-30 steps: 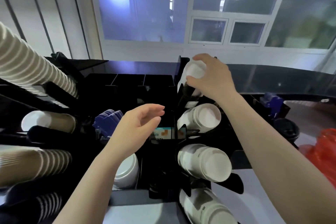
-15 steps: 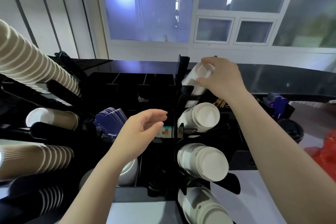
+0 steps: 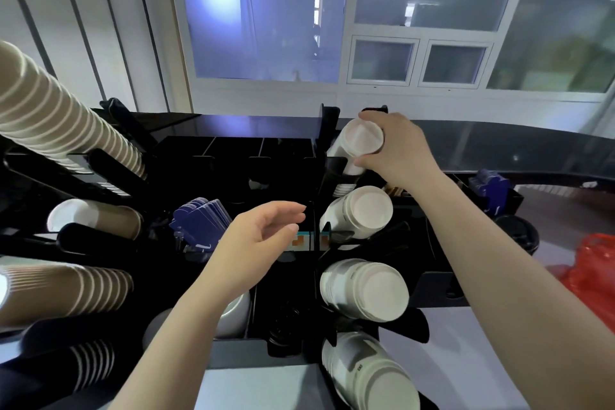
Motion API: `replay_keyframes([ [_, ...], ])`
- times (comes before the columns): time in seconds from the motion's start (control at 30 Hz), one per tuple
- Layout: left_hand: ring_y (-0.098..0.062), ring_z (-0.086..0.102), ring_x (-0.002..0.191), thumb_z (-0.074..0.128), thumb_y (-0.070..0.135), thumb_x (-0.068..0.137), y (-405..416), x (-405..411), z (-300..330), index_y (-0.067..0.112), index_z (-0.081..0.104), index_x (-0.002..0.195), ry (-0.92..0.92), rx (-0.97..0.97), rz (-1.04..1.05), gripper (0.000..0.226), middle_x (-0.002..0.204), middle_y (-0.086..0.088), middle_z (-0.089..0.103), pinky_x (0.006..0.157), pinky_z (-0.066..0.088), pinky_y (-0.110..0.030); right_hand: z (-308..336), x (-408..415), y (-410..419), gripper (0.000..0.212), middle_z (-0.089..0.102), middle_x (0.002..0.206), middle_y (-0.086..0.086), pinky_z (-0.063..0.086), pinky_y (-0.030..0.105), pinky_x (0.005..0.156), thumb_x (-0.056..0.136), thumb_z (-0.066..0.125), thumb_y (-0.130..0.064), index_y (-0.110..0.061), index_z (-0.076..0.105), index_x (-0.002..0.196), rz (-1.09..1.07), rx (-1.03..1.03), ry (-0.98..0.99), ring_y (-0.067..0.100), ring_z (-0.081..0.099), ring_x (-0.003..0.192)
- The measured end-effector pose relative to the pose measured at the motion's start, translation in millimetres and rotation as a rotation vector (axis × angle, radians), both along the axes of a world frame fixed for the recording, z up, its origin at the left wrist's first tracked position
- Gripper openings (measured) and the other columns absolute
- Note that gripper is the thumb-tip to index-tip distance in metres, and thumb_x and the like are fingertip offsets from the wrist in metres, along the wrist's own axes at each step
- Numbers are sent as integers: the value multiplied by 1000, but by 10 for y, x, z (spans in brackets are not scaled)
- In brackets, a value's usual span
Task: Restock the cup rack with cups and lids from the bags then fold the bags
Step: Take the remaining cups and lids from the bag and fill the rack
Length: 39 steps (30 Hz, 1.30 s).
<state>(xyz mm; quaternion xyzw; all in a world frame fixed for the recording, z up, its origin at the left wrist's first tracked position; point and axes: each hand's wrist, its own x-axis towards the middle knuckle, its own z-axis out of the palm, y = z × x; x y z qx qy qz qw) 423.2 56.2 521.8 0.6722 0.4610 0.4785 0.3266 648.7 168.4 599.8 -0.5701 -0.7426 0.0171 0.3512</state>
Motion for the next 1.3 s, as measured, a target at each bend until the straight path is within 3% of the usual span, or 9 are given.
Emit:
replay_keyframes([
  [0.23, 4, 62, 104, 56, 9, 93, -18, 3, 14, 32, 64, 113, 0, -4, -12, 31, 105, 16, 71, 90, 48, -14, -18, -40, 66, 68, 57, 122, 6, 40, 35, 94, 69, 79, -32, -16, 50, 129, 1, -7, -33, 27, 48, 115],
  [0.5, 6, 62, 103, 56, 10, 93, -26, -3, 5, 31, 63, 114, 10, -22, -16, 31, 105, 17, 71, 86, 46, -8, -103, 9, 3, 77, 56, 123, 6, 45, 37, 91, 71, 78, -19, -29, 38, 136, 34, -50, 76, 27, 52, 112],
  [1.03, 7, 61, 103, 57, 13, 93, -17, 57, -40, 37, 62, 110, 36, -36, -38, 30, 104, 21, 70, 86, 46, -9, -157, 7, 28, 77, 55, 122, 6, 46, 38, 90, 72, 76, -20, -29, 36, 137, 31, -27, 101, 24, 55, 103],
  [1.13, 7, 61, 103, 57, 13, 93, -29, 58, -30, 38, 62, 110, 39, -30, -39, 31, 104, 21, 70, 85, 46, -9, -173, 12, 8, 82, 55, 128, 3, 44, 34, 91, 74, 75, -23, -26, 31, 143, 30, -33, 112, 23, 55, 109],
  [1.2, 6, 61, 104, 56, 11, 93, -37, 48, -22, 36, 63, 111, 27, -18, -45, 32, 105, 21, 70, 86, 47, -11, -185, 37, -38, 86, 51, 137, 0, 41, 34, 99, 76, 75, -28, -23, 27, 148, 20, -49, 165, 21, 51, 119],
  [1.3, 5, 61, 106, 56, 10, 93, -49, 46, 1, 35, 64, 112, -2, 13, -55, 32, 106, 21, 70, 87, 47, -10, -203, 119, -176, 73, 52, 137, -6, 41, 35, 103, 80, 73, -34, -23, 38, 144, 0, -26, 240, 14, 50, 120],
])
